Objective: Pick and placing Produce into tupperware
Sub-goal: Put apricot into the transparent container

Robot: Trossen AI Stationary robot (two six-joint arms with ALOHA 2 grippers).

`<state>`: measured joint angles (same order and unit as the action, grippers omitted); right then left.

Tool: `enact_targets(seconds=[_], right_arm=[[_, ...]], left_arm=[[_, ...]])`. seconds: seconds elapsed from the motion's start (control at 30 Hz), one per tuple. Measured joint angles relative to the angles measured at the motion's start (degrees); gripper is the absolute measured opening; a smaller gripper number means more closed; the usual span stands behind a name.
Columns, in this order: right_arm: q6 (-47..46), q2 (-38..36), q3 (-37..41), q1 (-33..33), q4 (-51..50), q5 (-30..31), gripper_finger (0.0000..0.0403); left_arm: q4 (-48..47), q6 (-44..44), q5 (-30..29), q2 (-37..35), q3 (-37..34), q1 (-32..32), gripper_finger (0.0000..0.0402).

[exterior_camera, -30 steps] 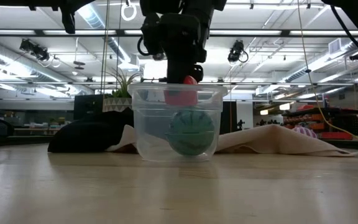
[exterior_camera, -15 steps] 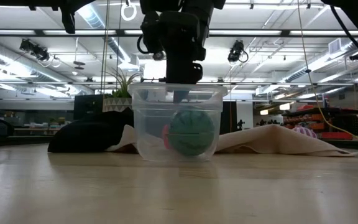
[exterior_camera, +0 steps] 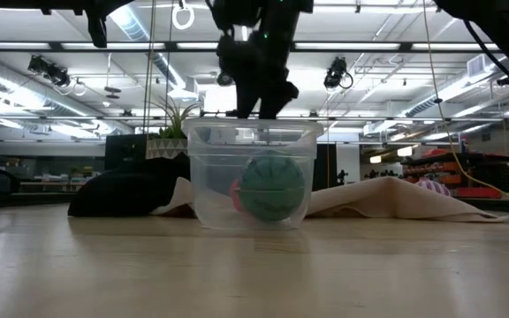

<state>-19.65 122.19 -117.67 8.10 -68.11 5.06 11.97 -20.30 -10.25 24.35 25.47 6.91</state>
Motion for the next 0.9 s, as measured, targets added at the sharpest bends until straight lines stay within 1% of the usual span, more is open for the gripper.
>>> enact_targets(seconds=[0.13, 0.33, 0.43, 0.57, 0.73, 0.8, 0.9], right_arm=[[-5.0, 0.0, 2.2, 3.2, 1.2, 2.6, 0.0313], [-9.5, 0.0, 6.2, 4.6, 2.4, 2.4, 0.0313], [-12.2, 0.0, 8.2, 4.1, 3.6, 1.1, 0.0313], [-14.1, 0.0, 9.1, 3.1, 4.6, 0.9, 0.0313], [-19.3, 0.0, 9.6, 2.9, 3.0, 0.0, 0.0313], [-22.1, 0.0, 10.9, 3.0, 2.6, -1.4, 0.0313], [-23.2, 0.0, 12.4, 3.0, 2.3, -4.4, 0.0313]], left_arm=[[0.0, -0.1, 0.0, 0.0, 0.0, 0.0, 0.0018], [0.0, -0.1, 0.0, 0.0, 0.0, 0.0, 0.0026], [0.0, -0.1, 0.0, 0.0, 0.0, 0.0, 0.0024], [0.0, -0.1, 0.0, 0.0, 0.0, 0.0, 0.0015], [0.0, -0.1, 0.0, 0.0, 0.0, 0.0, 0.0009], [0.0, -0.1, 0.0, 0.0, 0.0, 0.0, 0.001], [0.0, -0.1, 0.0, 0.0, 0.0, 0.0, 0.0017]])
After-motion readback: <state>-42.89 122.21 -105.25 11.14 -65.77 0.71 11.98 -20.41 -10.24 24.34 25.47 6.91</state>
